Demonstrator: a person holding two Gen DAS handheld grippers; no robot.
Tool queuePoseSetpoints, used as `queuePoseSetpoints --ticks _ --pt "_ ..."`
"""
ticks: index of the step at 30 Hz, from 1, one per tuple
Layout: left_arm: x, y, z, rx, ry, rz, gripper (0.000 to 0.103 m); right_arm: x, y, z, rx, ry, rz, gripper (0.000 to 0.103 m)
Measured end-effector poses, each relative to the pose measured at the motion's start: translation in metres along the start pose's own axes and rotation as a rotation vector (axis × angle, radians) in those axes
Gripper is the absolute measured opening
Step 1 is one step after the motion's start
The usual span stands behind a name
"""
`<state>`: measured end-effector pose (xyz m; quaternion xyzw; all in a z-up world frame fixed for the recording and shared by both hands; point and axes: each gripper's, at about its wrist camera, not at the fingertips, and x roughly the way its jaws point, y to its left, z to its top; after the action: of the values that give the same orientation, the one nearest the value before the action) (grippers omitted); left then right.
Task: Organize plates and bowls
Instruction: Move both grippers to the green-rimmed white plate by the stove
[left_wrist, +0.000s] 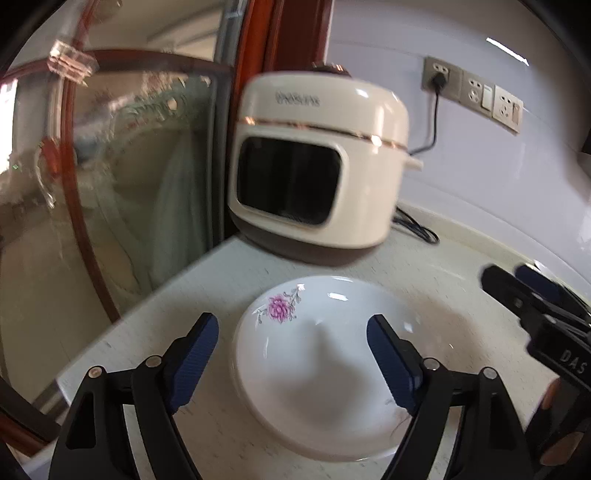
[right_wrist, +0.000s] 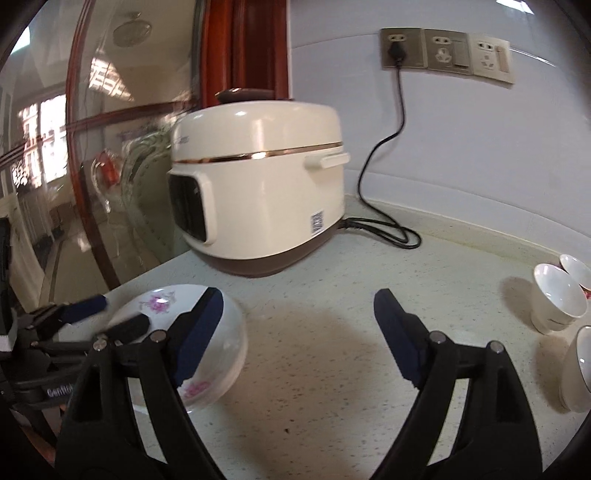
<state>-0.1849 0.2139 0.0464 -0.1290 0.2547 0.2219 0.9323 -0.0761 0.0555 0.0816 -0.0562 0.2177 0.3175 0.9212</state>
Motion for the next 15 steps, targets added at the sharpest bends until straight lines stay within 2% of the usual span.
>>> queuePoseSetpoints --ticks 2,7,10,15 --pt "0.001 0.006 0.006 -0.012 0.014 -0.001 0.085 -0.003 -0.006 -0.001 0.026 -0.001 -0.003 0.086" --pt "-0.011 0.007 0.013 -0.029 -0.006 -0.011 0.086 -0.010 -0.019 -0.002 0.072 -0.018 -0.007 0.086" --pt "-0.015 -0.006 0.011 0.000 0.008 -0.048 0.086 -0.016 -0.024 -0.002 0.084 -0.024 -0.001 0.086" --pt "-0.019 -0.055 0.007 0.089 0.035 -0.165 0.086 -0.037 -0.040 -0.006 0.076 -0.055 -0.007 0.086"
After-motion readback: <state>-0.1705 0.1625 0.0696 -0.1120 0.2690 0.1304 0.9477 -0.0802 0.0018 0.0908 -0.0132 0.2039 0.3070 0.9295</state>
